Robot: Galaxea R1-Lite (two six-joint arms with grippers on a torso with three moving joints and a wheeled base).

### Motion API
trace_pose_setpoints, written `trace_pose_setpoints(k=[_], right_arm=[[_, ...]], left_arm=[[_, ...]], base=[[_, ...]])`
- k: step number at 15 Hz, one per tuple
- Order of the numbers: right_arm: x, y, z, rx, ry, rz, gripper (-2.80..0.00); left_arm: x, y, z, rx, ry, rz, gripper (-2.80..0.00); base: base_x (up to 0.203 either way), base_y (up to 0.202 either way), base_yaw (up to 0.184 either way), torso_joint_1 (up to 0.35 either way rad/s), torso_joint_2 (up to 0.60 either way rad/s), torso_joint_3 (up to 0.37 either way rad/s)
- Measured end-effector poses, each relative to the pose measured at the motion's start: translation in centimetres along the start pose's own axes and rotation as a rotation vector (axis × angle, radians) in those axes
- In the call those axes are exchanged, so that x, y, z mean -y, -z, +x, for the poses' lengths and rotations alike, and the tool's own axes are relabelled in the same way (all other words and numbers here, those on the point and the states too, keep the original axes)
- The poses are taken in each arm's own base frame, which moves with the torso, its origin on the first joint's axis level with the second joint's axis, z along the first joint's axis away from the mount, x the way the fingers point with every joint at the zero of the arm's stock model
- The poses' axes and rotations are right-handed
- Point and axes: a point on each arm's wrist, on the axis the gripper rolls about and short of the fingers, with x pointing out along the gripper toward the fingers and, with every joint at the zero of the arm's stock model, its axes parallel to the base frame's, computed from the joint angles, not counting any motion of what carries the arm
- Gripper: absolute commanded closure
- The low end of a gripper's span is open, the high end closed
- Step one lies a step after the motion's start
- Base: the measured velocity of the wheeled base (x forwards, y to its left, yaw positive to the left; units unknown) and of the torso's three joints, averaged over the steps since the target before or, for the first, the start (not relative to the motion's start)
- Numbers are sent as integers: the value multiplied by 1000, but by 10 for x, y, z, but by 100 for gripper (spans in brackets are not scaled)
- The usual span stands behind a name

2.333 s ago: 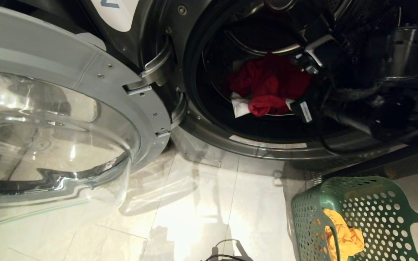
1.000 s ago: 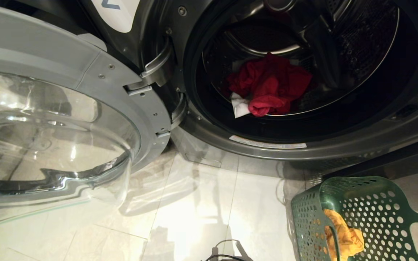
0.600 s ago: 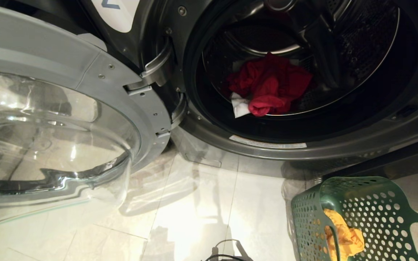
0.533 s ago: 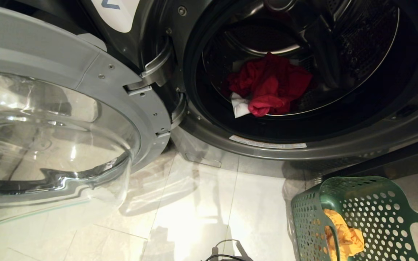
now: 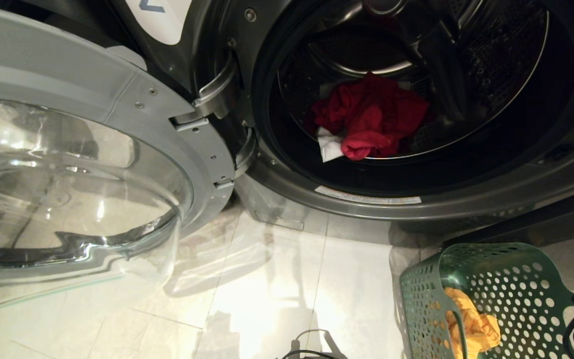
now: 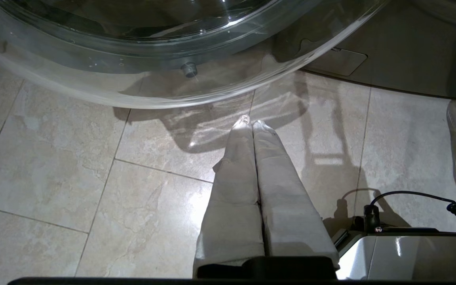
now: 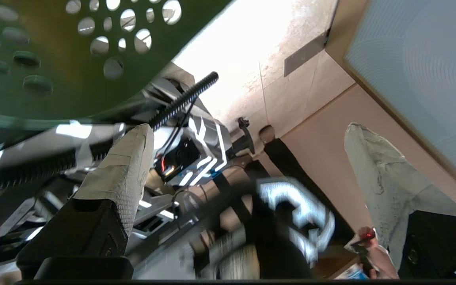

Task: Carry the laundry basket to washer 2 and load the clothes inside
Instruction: Place the clothes into the washing machine

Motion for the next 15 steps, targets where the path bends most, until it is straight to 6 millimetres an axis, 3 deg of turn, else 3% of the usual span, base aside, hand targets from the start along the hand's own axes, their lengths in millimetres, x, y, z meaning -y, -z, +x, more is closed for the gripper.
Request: trace_pose_setpoints(k=[4, 7, 15], right_arm=[[-7, -44, 60, 19, -30, -99, -280], [-12, -74, 101, 100, -100, -278, -280], [-37, -91, 157, 50, -186, -550, -280]], left_arm=[[0, 0, 0, 0, 0, 0, 0], [0, 0, 0, 0, 0, 0, 0], [0, 0, 0, 0, 0, 0, 0]], base=[[0, 0, 0, 0, 0, 0], [0, 0, 0, 0, 0, 0], [0, 0, 0, 0, 0, 0]])
